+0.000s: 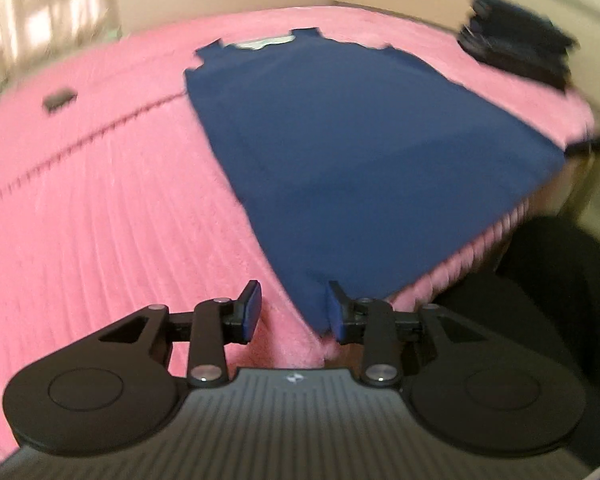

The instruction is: Fold clothes

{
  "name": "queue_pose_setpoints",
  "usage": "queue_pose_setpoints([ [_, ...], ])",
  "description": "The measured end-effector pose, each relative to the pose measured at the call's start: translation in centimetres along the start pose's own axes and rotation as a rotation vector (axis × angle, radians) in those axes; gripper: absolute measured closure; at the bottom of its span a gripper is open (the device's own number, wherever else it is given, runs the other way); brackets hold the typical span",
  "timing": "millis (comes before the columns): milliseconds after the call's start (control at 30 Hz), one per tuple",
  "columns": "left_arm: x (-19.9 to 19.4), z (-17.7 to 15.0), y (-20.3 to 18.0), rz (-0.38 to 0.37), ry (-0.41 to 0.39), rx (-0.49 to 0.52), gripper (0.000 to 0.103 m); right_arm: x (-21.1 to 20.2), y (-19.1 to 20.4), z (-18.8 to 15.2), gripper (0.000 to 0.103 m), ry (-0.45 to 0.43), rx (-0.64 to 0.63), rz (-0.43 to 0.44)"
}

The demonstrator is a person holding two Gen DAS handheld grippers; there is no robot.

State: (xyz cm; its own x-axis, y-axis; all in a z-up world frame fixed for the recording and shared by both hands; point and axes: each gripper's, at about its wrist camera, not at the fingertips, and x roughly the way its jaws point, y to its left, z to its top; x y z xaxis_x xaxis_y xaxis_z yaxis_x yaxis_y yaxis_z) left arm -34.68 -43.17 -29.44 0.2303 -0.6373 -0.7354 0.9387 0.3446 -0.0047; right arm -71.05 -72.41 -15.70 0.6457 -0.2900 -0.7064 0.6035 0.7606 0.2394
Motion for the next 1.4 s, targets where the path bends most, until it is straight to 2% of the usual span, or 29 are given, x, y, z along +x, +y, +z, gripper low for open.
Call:
queue_pose_setpoints([
  [100, 0.0, 0.7, 0.1, -0.007, 0.023, 0.04, 0.073, -0.1, -0.7, 2.9, 0.017, -0.028, -0.032, 0.039],
  [167, -0.2, 2.1, 0.9, 0.005, 0.013, 0.057, 0.074, 0.8, -0.4, 6.4, 0.017, -0.044, -0.101, 0.045],
  [233, 0.3, 4.9, 2.2, 0.036, -0.003, 0.094, 0.074, 2.4, 0.0, 10.5, 0.017, -0.065, -0.186, 0.074],
  [333, 2.4, 9.8, 4.0, 0.09, -0.036, 0.163, 0.072, 7.8, 1.1, 17.8, 0.017, -0.084, -0.315, 0.127],
  [400, 5.0, 13.3, 5.2, 0.106, -0.062, 0.198, 0.07, 12.7, 1.9, 22.7, 0.017, -0.085, -0.4, 0.161],
  [500, 11.3, 19.6, 6.9, 0.126, -0.097, 0.279, 0.07, 20.3, 2.4, 28.5, 0.017, -0.111, -0.464, 0.144],
  [533, 13.6, 21.6, 7.6, 0.13, -0.107, 0.297, 0.07, 22.6, 2.4, 30.2, 0.017, -0.119, -0.474, 0.136],
  [600, 18.0, 25.4, 8.7, 0.142, -0.114, 0.334, 0.07, 26.1, 1.9, 32.7, 0.017, -0.113, -0.417, 0.147],
  [733, 25.1, 31.7, 10.6, 0.156, -0.082, 0.39, 0.07, 31.3, 1.9, 37.0, 0.018, -0.046, -0.442, 0.158],
  [833, 28.8, 35.7, 12.2, 0.139, -0.04, 0.41, 0.07, 34.6, 1.8, 40.1, 0.03, 0.034, -0.477, 0.171],
  [1000, 35.9, 41.4, 14.5, 0.096, 0.046, 0.457, 0.07, 39.4, 1.1, 44.8, 0.031, 0.12, -0.566, 0.163],
  [1133, 40.4, 43.9, 15.7, 0.08, 0.113, 0.501, 0.07, 43.3, 0.8, 47.2, 0.033, 0.172, -0.562, 0.178],
  [1200, 42.3, 44.6, 16.4, 0.061, 0.143, 0.514, 0.07, 45.0, 1.1, 48.0, 0.046, 0.199, -0.583, 0.189],
  [1267, 43.5, 45.0, 17.0, 0.031, 0.157, 0.504, 0.071, 47.2, 1.2, 48.2, 0.046, 0.249, -0.602, 0.192],
  [1333, 44.1, 45.2, 17.2, -0.003, 0.17, 0.511, 0.078, 48.7, 0.7, 48.1, 0.046, 0.291, -0.574, 0.193],
  [1367, 44.3, 45.3, 17.3, -0.02, 0.176, 0.517, 0.084, 49.1, 0.3, 48.2, 0.047, 0.28, -0.525, 0.207],
  [1400, 44.4, 45.2, 17.2, -0.035, 0.179, 0.524, 0.087, 49.2, -0.2, 48.2, 0.052, 0.27, -0.472, 0.211],
])
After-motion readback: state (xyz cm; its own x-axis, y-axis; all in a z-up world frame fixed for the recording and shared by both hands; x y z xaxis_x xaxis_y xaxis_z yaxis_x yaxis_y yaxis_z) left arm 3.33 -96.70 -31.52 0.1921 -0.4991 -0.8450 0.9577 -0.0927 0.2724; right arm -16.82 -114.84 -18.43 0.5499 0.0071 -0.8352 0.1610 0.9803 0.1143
